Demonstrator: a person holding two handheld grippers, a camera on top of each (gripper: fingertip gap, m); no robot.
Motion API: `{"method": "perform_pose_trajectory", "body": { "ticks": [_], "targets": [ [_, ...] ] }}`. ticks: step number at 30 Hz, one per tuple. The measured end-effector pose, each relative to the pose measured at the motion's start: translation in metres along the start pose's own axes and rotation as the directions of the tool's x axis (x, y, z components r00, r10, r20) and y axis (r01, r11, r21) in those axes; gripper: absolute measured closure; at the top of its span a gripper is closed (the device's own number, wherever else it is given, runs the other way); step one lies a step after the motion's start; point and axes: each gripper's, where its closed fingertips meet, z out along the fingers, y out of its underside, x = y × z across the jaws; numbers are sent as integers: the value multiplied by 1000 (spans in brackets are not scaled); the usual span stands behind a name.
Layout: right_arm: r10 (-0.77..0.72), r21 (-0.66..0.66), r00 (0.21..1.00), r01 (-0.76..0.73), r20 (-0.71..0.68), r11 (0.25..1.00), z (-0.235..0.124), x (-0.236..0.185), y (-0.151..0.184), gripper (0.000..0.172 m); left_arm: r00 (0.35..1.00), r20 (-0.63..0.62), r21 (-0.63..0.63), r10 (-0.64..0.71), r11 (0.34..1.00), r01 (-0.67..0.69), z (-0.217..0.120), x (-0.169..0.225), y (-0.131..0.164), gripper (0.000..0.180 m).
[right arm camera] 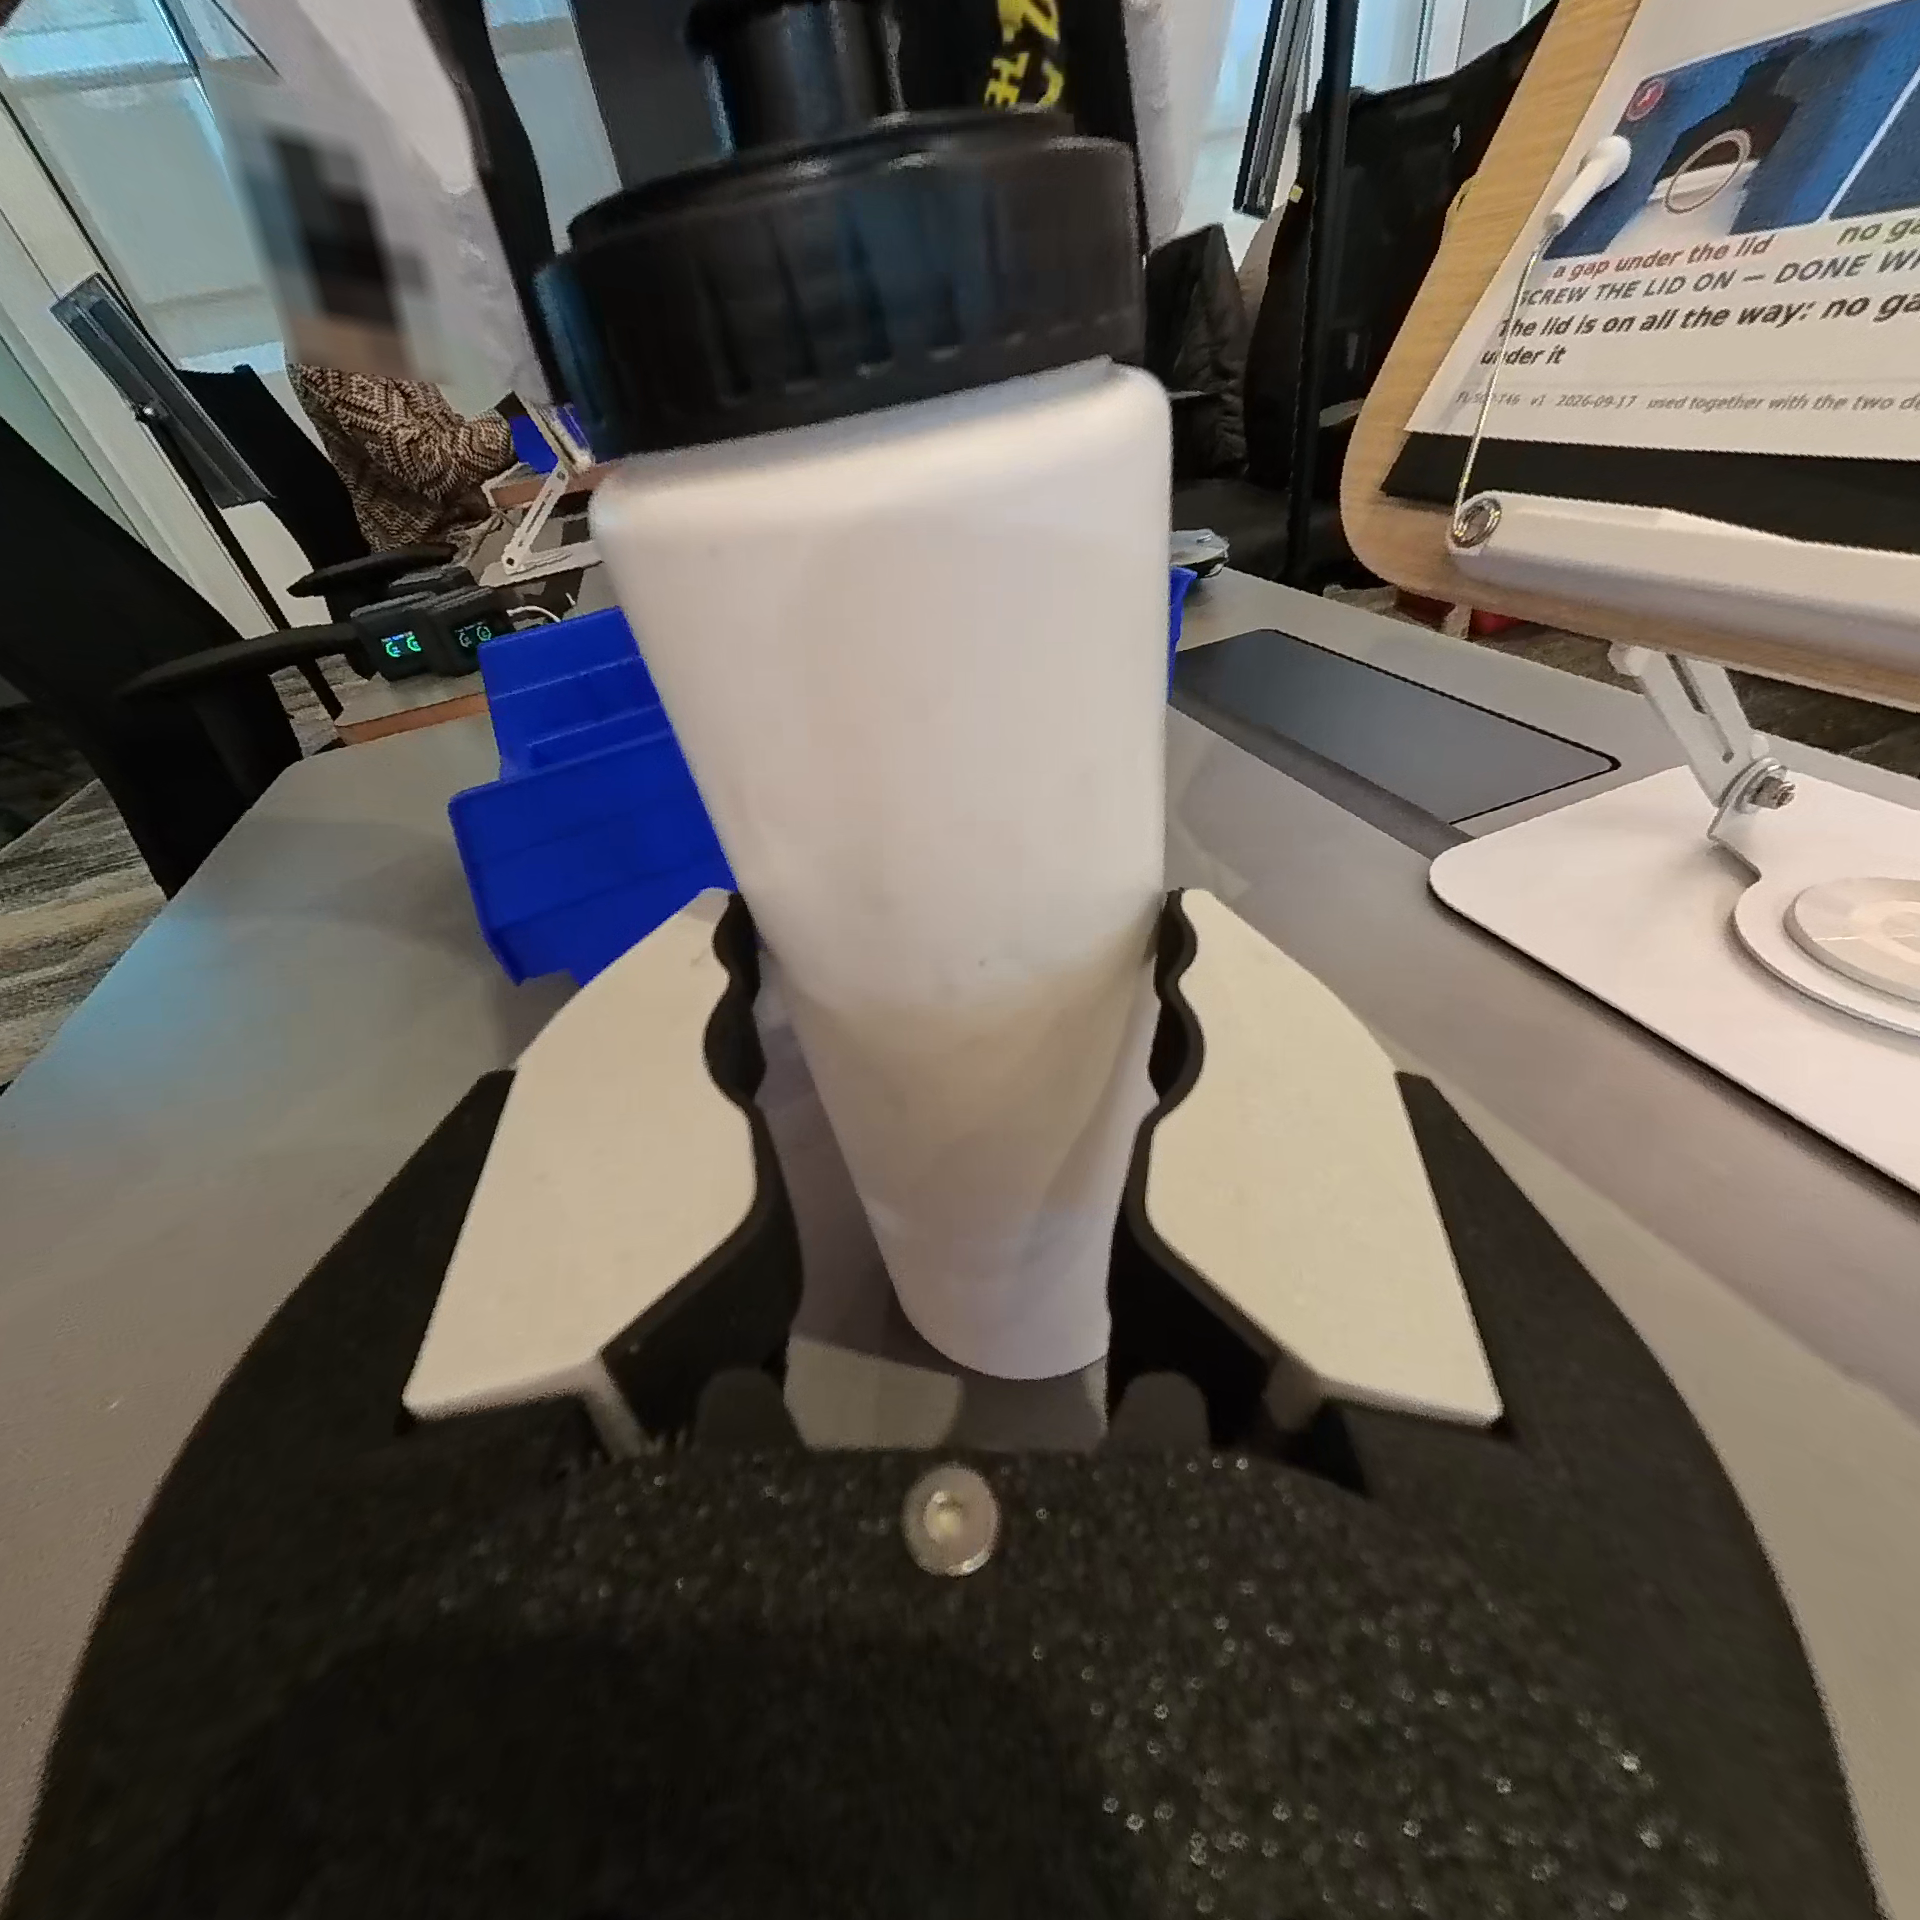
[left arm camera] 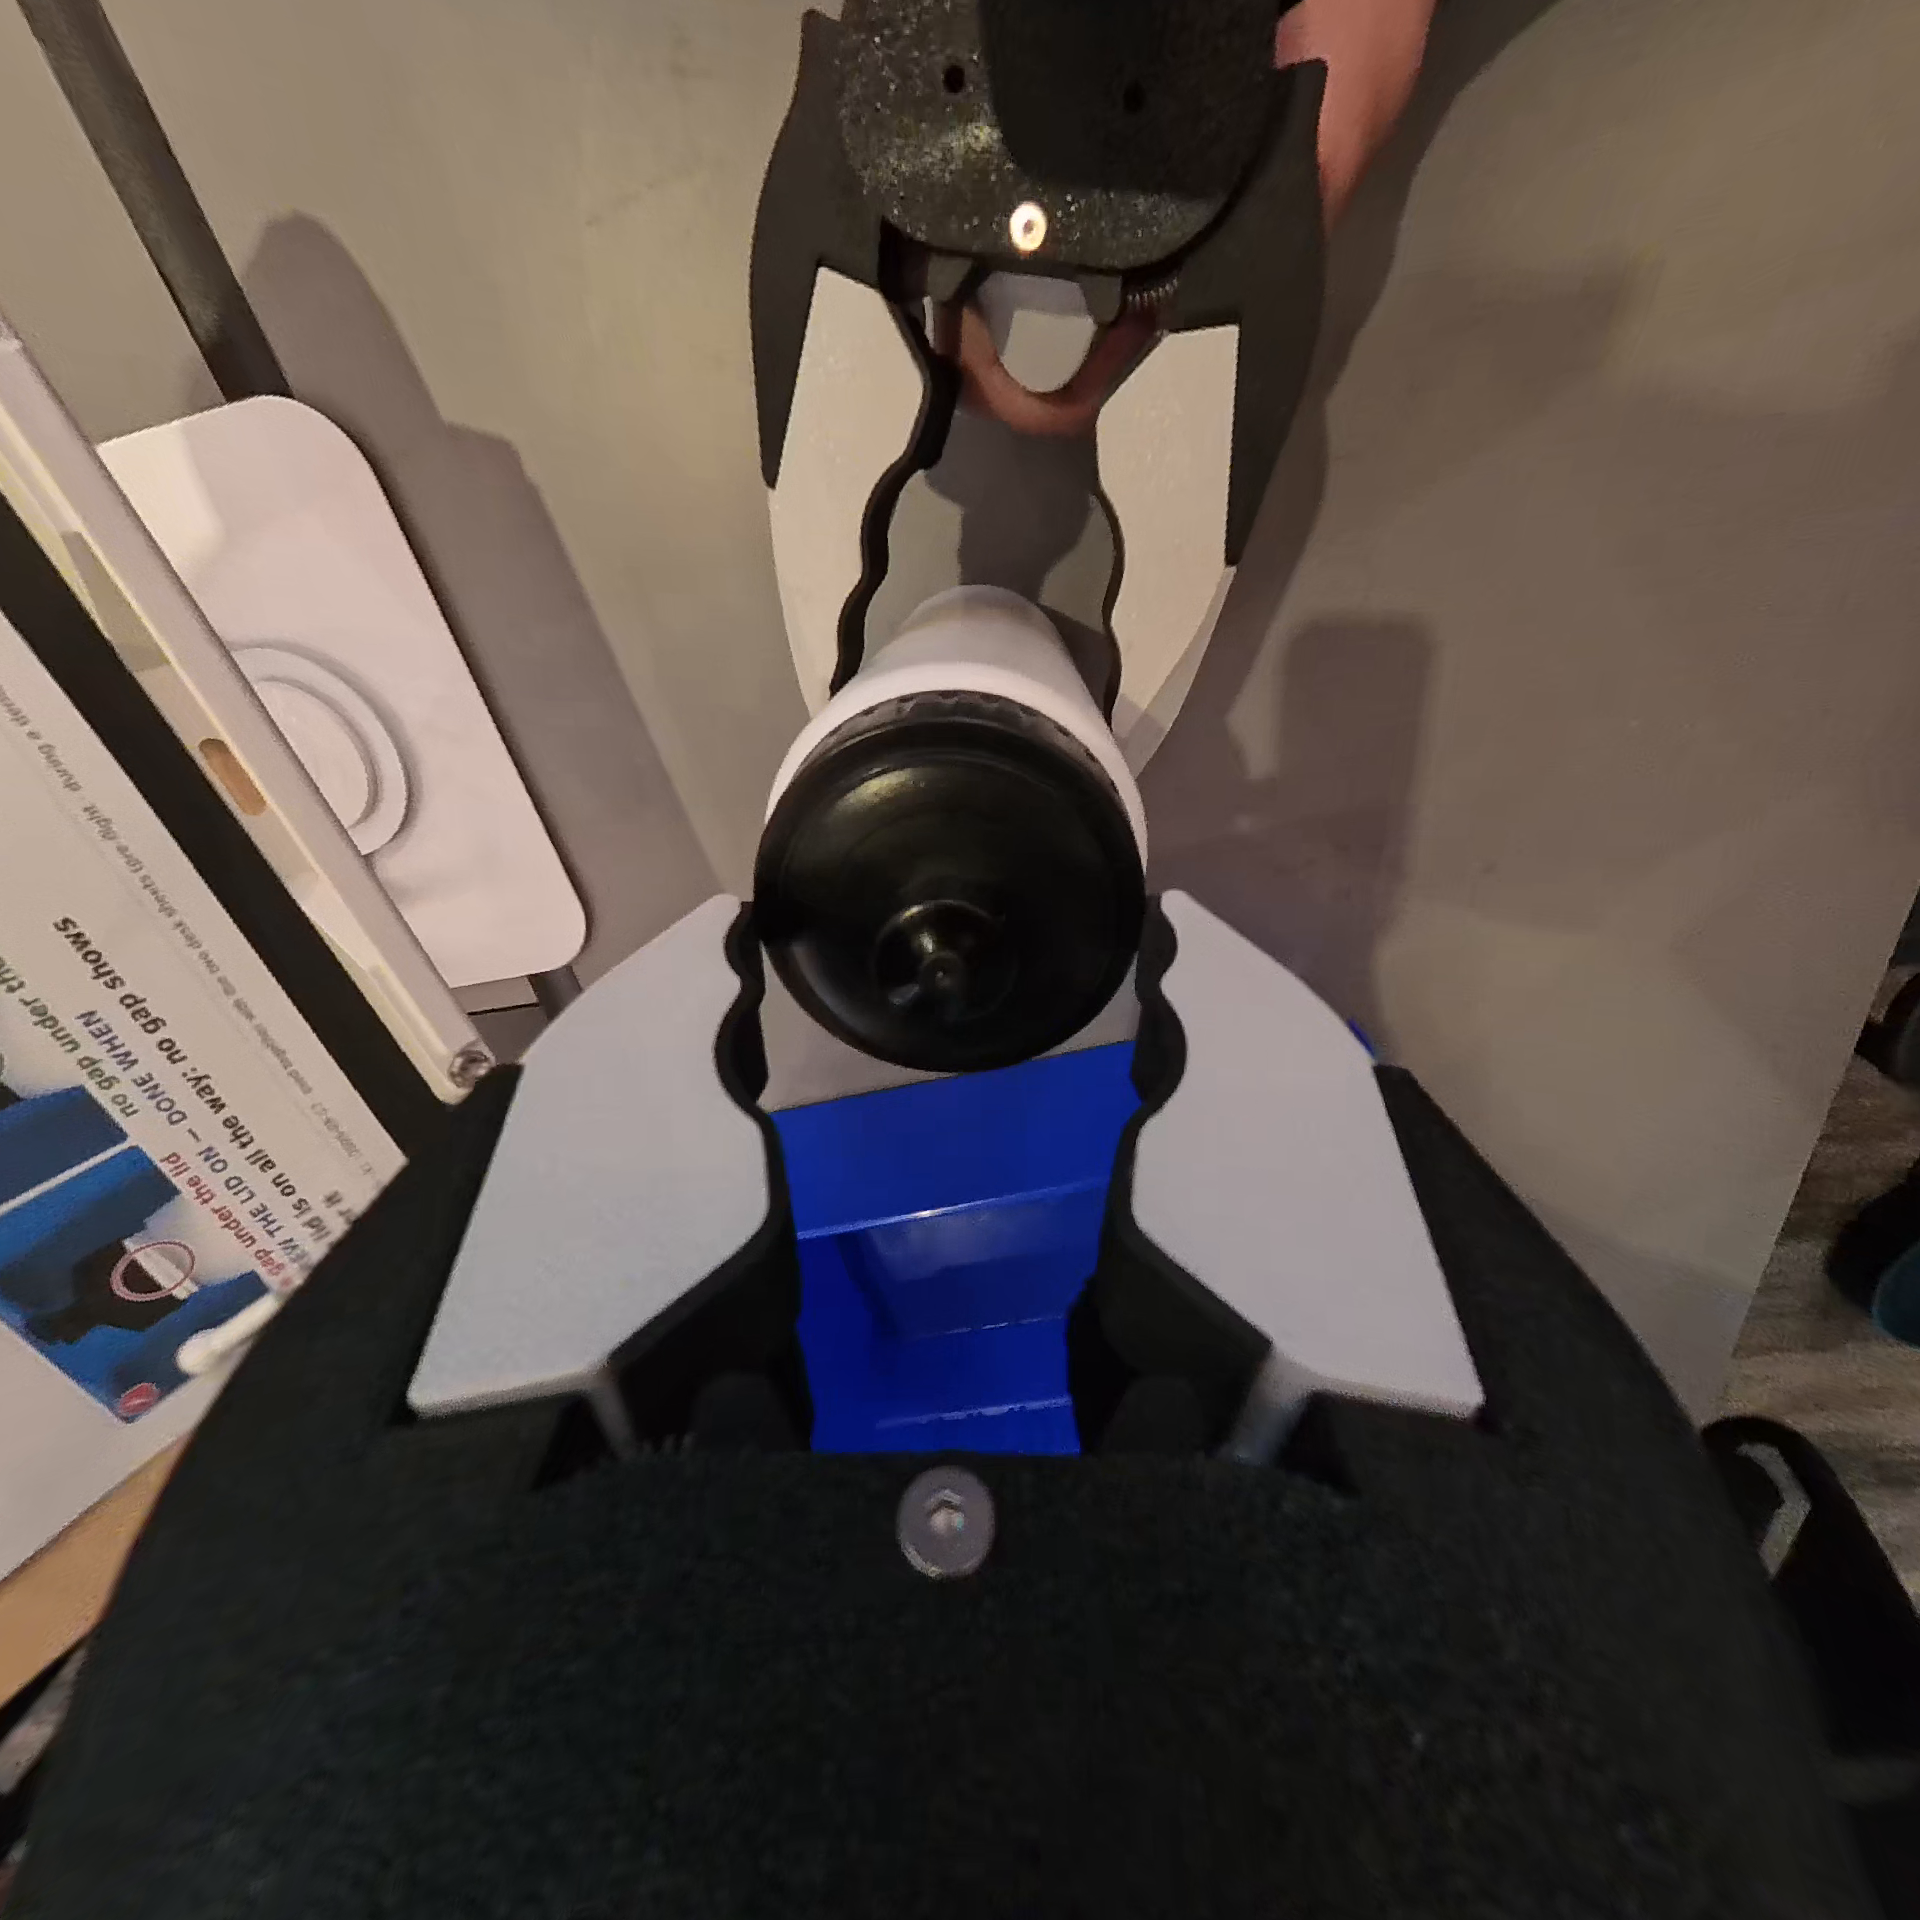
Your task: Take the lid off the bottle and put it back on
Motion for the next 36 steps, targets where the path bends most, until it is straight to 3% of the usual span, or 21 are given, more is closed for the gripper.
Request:
{"method": "perform_pose_trajectory", "body": {
  "ticks": [4,6,7,9,12,14,17,27,30,36],
  "targets": [
    [4,11,1000,-4,-2,1000,3,-1,-1,98,995,39,42,-97,995,95,2,2,2,108],
    [1,17,1000,0,-11,1000,3,-1,-1,98,980,39,104,-194,976,189,3,5,-2,78],
    [0,19,1000,0,-14,1000,4,-1,-1,98,961,52,144,-270,955,261,3,2,-4,73],
    [-3,19,1000,4,-18,1000,3,-1,-1,98,901,39,263,-431,875,407,2,-1,-14,72],
    [-5,22,1000,5,-24,1000,4,-1,-1,98,751,26,428,-660,686,588,-4,-8,-22,75],
    [-3,27,1000,4,-26,1000,3,-1,-1,98,634,75,495,-770,581,646,-8,-13,-14,88],
    [-5,28,1000,5,-27,1000,3,-2,-1,98,533,84,575,-842,478,664,-11,-10,-8,94],
    [-7,24,1000,8,-27,1000,3,-2,-1,98,483,60,528,-874,439,727,9,-14,1,87],
    [-5,21,1000,6,-27,1000,3,-2,-1,98,509,-23,529,-860,421,737,16,-10,-7,103],
    [-36,-4,999,36,-37,999,1,-1,0,99,610,39,483,-791,549,682,18,-7,-6,103]
  ]
}}
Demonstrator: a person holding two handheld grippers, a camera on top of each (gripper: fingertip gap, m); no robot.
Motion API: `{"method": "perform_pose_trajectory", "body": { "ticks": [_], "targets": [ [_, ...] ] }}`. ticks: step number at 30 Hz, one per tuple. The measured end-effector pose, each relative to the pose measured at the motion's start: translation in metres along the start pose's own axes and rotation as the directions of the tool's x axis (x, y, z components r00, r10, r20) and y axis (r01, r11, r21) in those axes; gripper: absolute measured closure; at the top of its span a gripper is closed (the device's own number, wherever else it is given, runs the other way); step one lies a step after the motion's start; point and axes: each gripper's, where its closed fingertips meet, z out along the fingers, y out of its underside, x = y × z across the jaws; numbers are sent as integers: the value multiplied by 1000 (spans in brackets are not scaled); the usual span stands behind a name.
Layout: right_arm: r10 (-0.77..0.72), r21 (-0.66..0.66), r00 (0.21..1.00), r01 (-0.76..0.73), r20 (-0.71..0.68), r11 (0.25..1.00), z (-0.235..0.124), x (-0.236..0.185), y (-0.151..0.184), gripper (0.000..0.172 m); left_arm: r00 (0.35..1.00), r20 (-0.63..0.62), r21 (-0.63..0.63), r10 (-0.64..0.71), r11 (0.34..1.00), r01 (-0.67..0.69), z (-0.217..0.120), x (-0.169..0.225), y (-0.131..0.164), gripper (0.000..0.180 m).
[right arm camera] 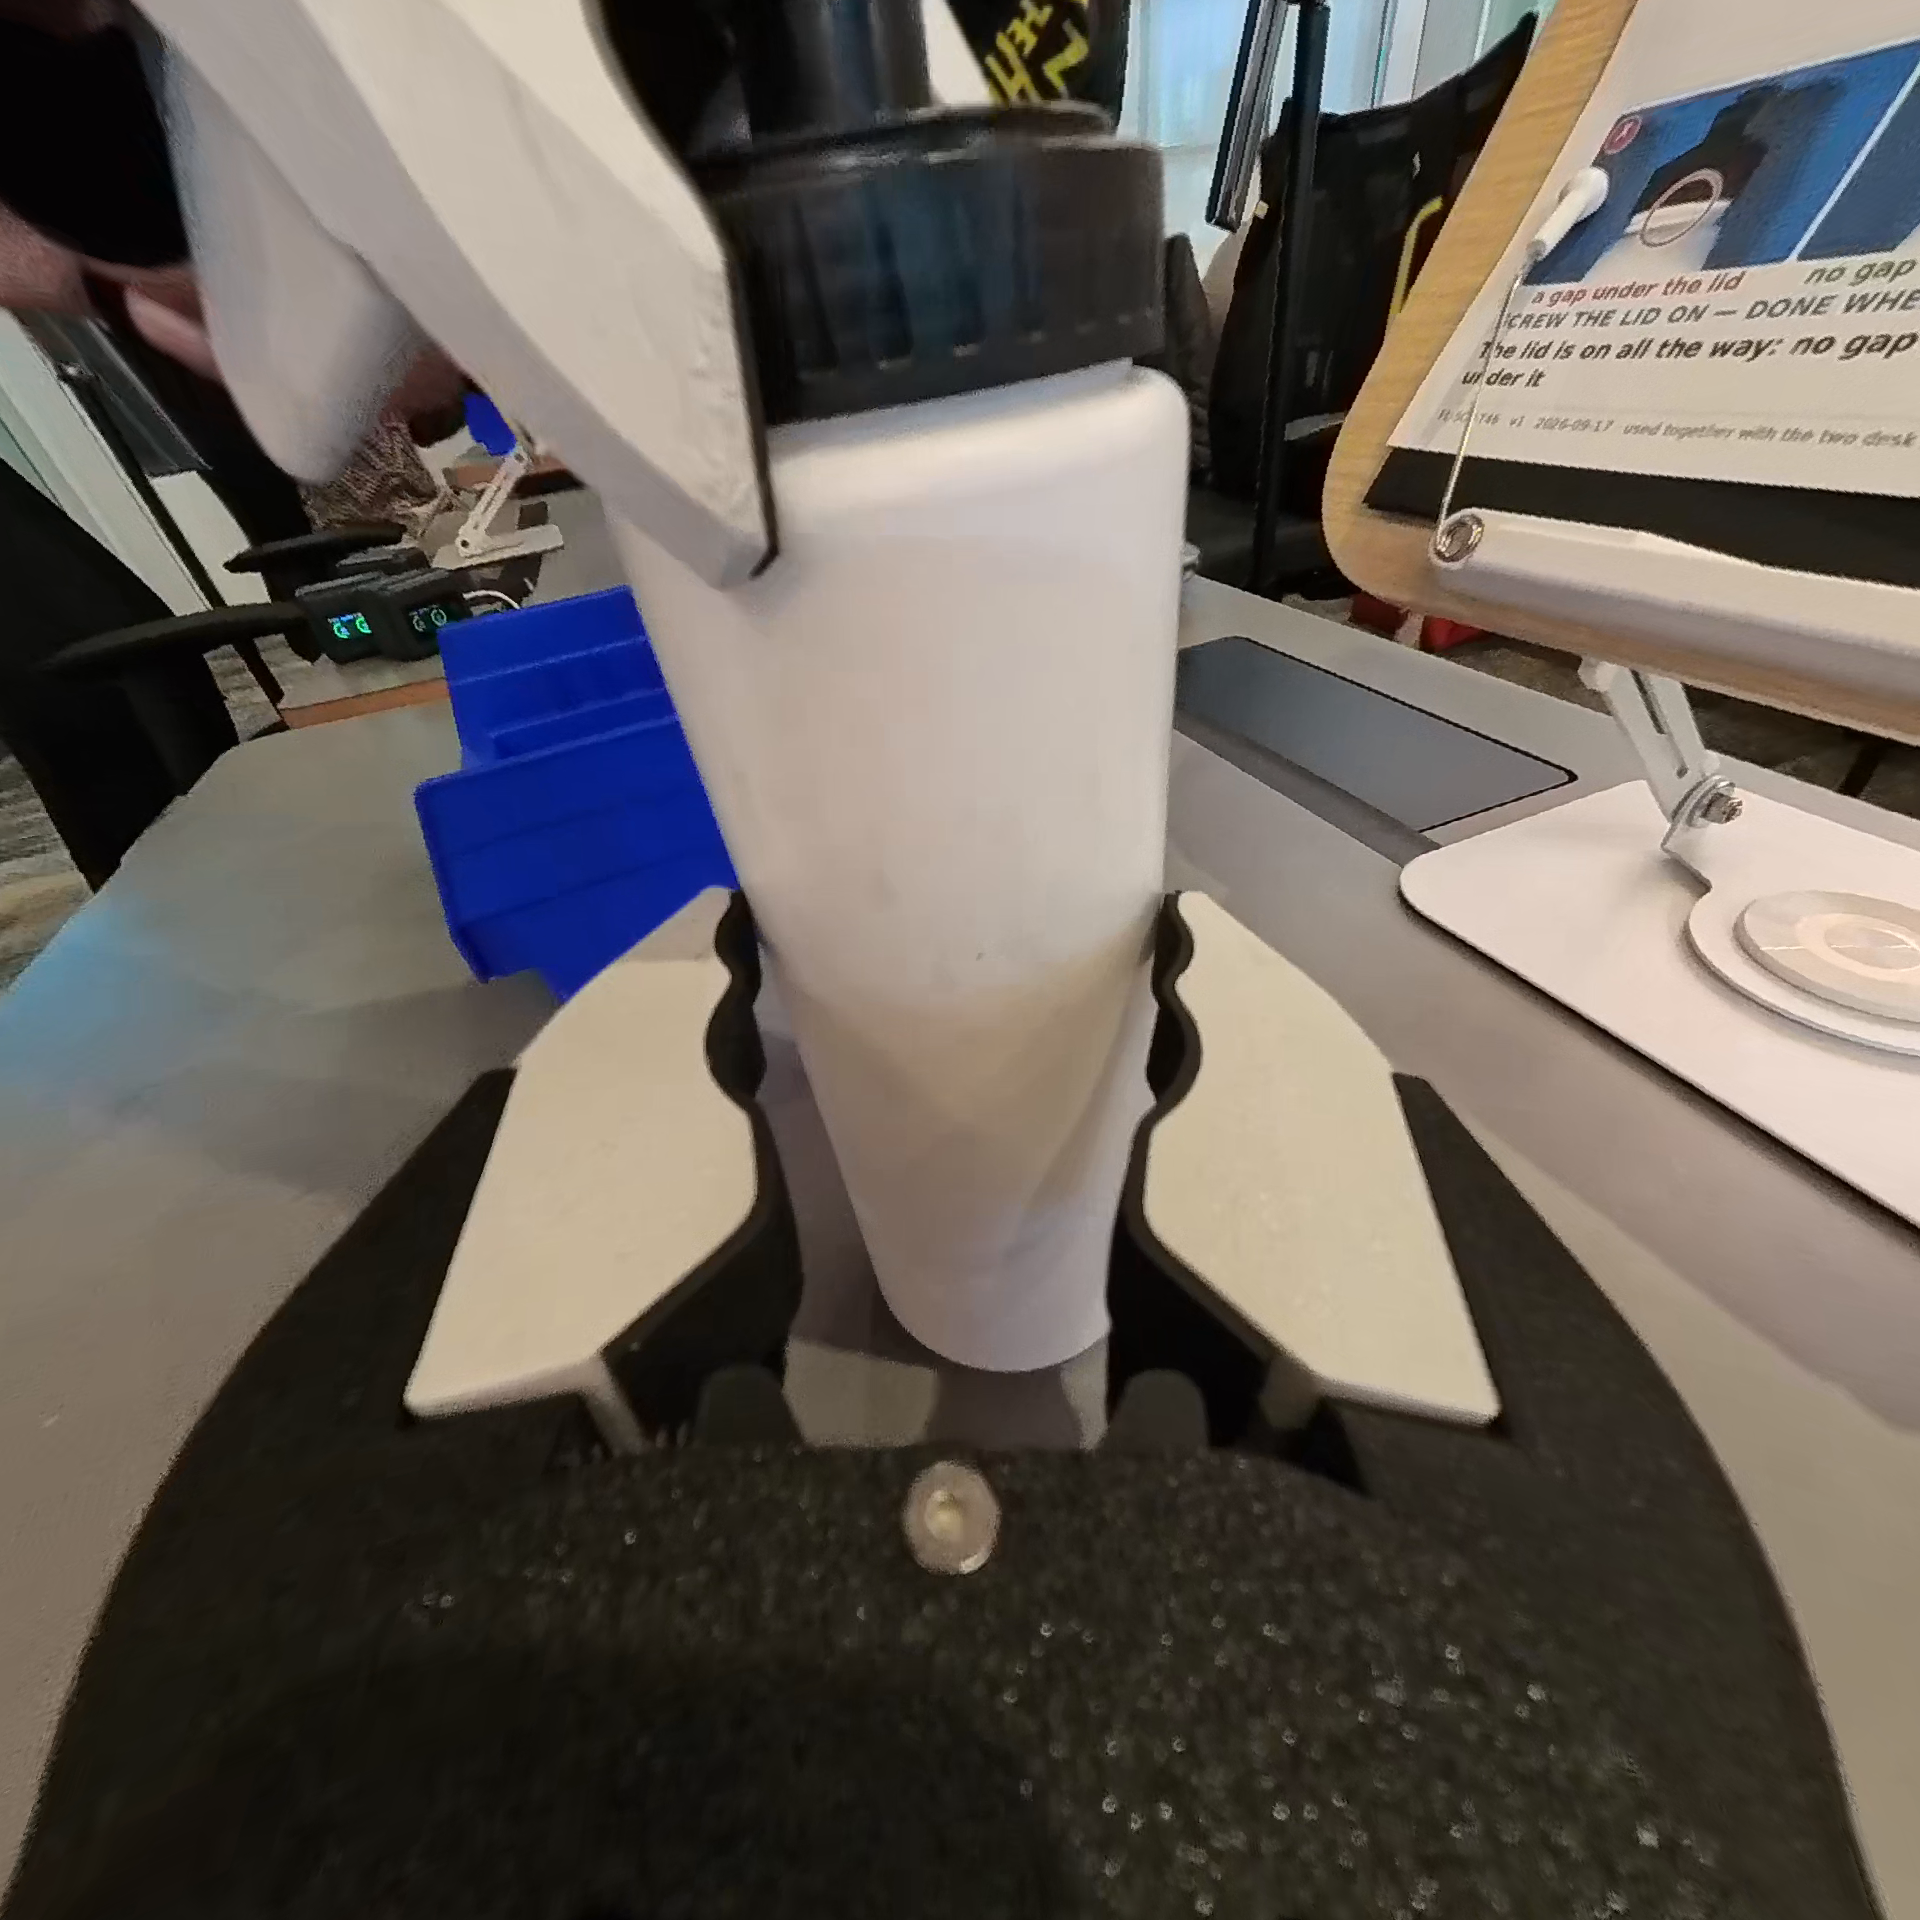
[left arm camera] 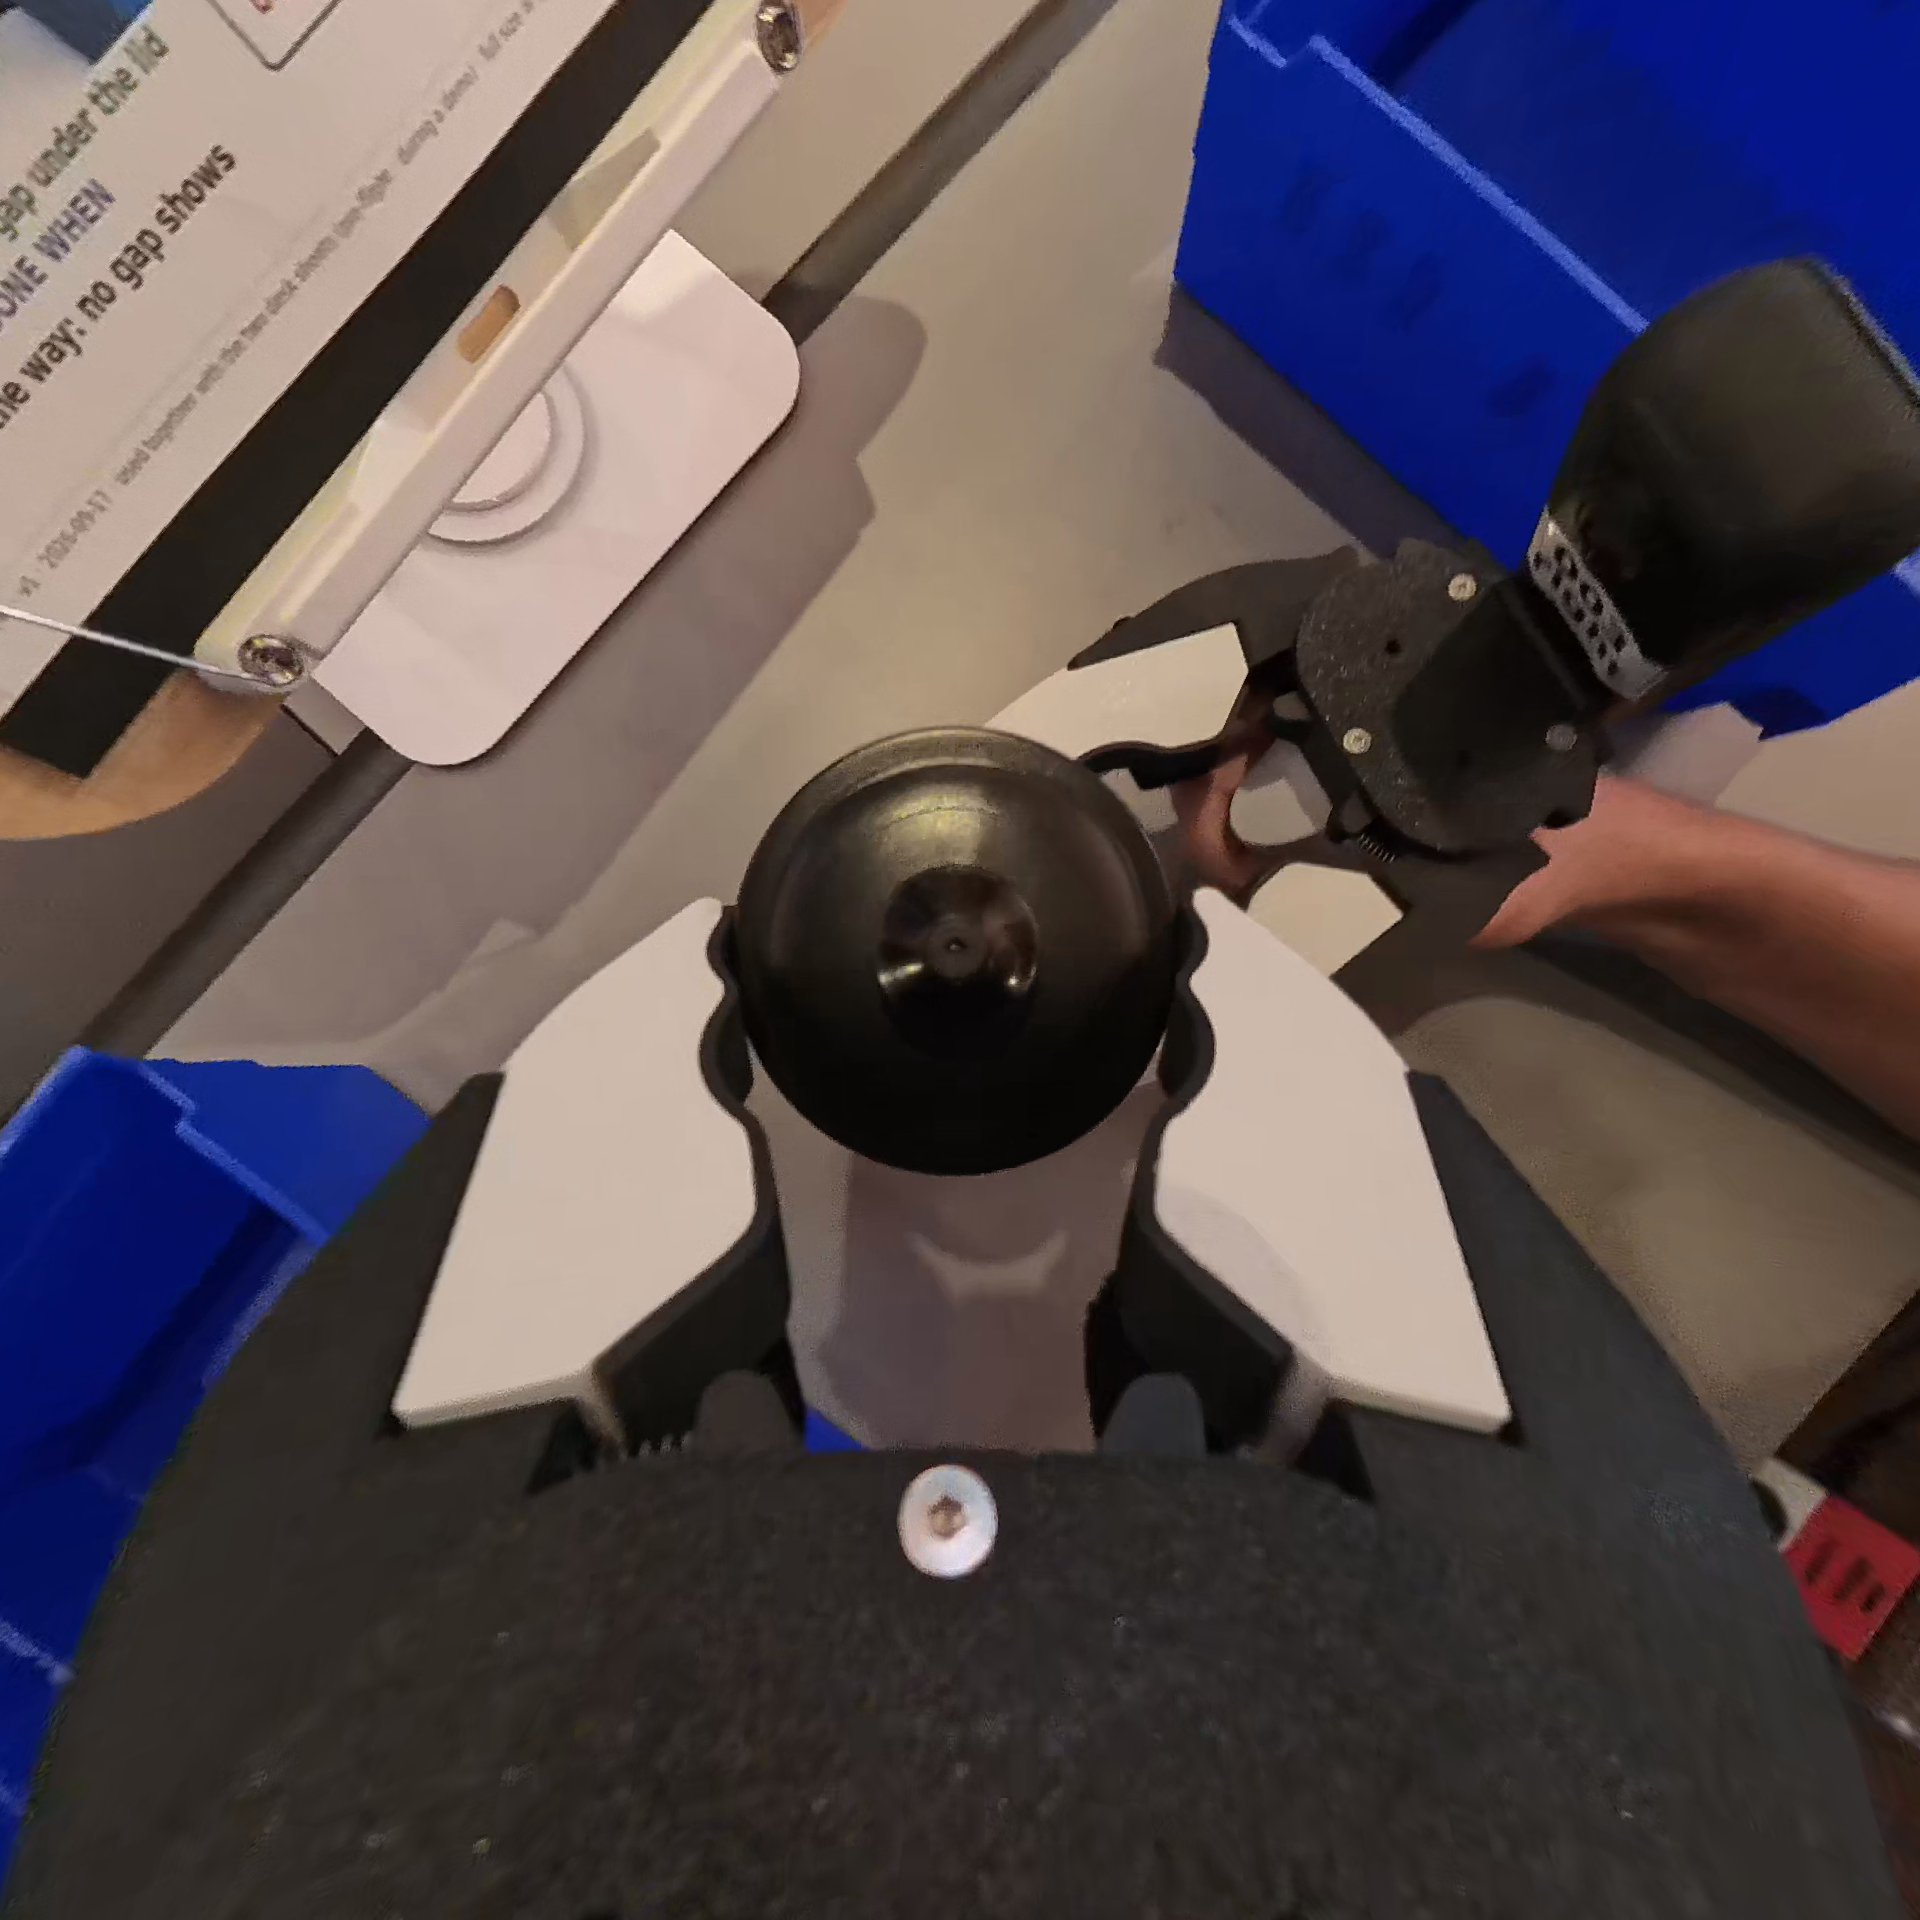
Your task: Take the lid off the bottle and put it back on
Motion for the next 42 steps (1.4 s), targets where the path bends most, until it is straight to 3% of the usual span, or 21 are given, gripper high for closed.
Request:
{"method": "perform_pose_trajectory", "body": {
  "ticks": [16,24,25,28,30,33,36,42],
  "targets": [
    [-12,-16,1000,12,2,1000,-2,3,1,101,984,-91,-40,155,986,-159,0,0,3,103],
    [15,-8,1000,-15,8,1000,2,1,1,101,986,-126,-15,114,993,-117,-2,-4,4,103],
    [15,-3,1000,-15,10,1000,3,0,1,101,985,-144,0,94,996,-95,-5,-2,5,102],
    [42,25,999,-42,-3,999,6,-1,1,100,966,-257,129,-3,991,38,-28,11,3,73],
    [55,31,998,-55,4,998,5,-1,2,100,949,-314,284,-39,950,133,-52,19,7,73],
    [56,27,998,-56,-5,998,4,1,4,100,918,-379,457,-115,840,294,-76,33,36,82],
    [38,3,999,-38,-35,999,3,4,6,80,856,-467,515,-222,718,467,-73,58,83,90],
    [-64,21,994,66,-93,998,3,6,-23,62,780,-558,509,-282,626,591,-44,113,175,100]
  ]
}}
